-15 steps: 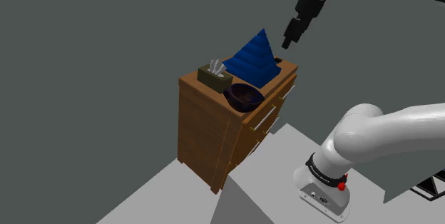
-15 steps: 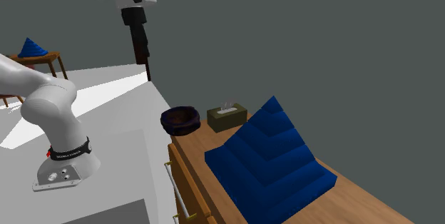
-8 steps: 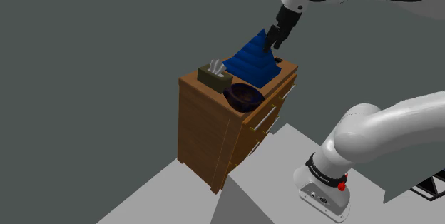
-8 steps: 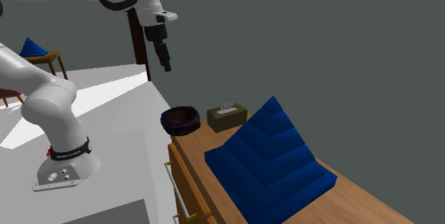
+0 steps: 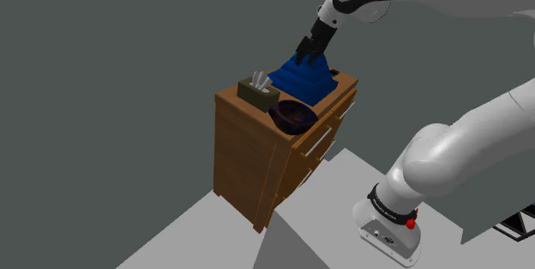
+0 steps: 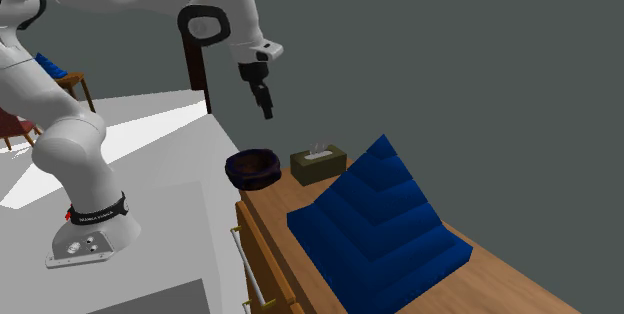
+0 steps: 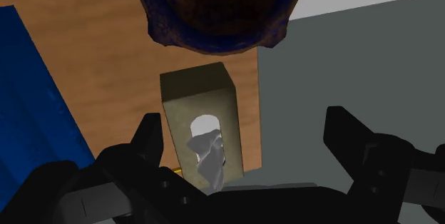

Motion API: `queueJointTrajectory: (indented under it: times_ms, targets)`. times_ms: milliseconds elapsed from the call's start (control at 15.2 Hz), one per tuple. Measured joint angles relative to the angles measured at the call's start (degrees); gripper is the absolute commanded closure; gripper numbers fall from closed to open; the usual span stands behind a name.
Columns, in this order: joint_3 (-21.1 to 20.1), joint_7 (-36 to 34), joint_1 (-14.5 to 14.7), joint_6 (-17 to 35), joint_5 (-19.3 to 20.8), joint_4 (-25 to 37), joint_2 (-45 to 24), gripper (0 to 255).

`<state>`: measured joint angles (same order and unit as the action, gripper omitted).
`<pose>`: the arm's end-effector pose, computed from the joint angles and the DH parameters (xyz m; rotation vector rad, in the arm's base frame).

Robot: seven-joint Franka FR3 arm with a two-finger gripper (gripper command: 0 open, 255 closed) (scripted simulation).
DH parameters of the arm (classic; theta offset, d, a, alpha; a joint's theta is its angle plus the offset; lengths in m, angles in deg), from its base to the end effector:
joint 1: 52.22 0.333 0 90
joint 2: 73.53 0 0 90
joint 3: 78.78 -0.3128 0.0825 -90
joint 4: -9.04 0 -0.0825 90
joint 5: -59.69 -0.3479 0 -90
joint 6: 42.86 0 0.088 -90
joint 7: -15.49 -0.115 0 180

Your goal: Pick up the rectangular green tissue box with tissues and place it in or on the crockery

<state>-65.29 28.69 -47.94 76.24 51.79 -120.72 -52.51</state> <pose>0.4243 -0.0701 0.5202 -2.9519 -0.0305 -0.3046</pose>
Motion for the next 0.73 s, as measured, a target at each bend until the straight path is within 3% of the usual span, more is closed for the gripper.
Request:
queueJointTrajectory:
  times_ms: [264, 726]
  targets:
    - [2.73, 4.17, 1.83, 5.29, -7.44, 3.39, -8.75, 0]
    - [5.26, 13.44, 2.59, 8.58, -23.85, 13.47, -24.70, 0]
